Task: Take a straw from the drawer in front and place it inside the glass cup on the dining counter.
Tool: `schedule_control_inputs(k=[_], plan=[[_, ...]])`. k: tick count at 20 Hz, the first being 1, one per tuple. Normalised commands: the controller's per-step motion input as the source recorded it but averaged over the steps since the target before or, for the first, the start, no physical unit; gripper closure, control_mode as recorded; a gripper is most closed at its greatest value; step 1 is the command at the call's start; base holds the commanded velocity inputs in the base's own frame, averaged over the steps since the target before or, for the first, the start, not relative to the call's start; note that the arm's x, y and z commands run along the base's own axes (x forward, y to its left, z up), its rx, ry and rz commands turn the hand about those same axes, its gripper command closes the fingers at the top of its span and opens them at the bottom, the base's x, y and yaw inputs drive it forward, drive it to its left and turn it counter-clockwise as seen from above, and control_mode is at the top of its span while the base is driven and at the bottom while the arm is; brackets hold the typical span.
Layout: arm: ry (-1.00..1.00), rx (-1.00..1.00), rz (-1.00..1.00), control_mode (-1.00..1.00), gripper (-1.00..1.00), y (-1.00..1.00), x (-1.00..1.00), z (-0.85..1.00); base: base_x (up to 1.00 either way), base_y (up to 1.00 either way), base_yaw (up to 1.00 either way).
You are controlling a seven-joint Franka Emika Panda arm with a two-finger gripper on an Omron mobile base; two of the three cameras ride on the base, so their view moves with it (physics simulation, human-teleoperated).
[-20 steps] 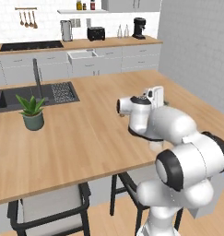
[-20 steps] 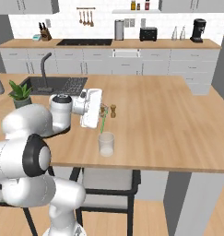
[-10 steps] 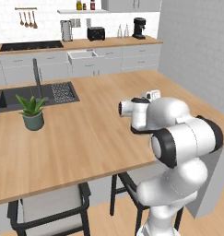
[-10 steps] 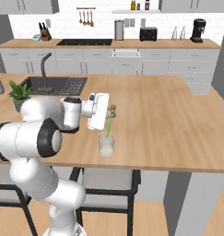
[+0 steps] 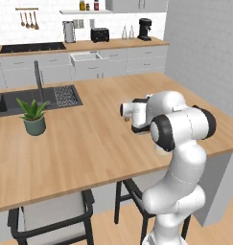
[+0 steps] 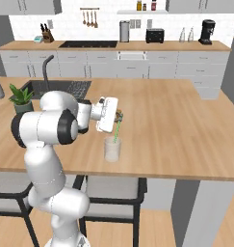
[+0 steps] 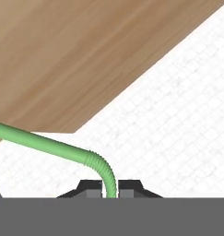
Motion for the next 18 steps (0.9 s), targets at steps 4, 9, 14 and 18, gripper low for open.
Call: schedule_control_inputs(k=[4,9,14,18], plan=[[0.15,0.00,0.00,-1.00,1.00,0.00,0.31,-0.29,0.00,0.00,0.00],[0.15,0.00,0.00,-1.00,1.00,0.00,-0.07,-0.21,0.00,0.00,0.00],[0.14,0.00,0.00,-1.00,1.00,-0.01,-0.20,-0.27,0.00,0.00,0.00],[0.15,0.00,0.00,-1.00,-1.00,0.00,-0.13,-0.28,0.00,0.00,0.00]])
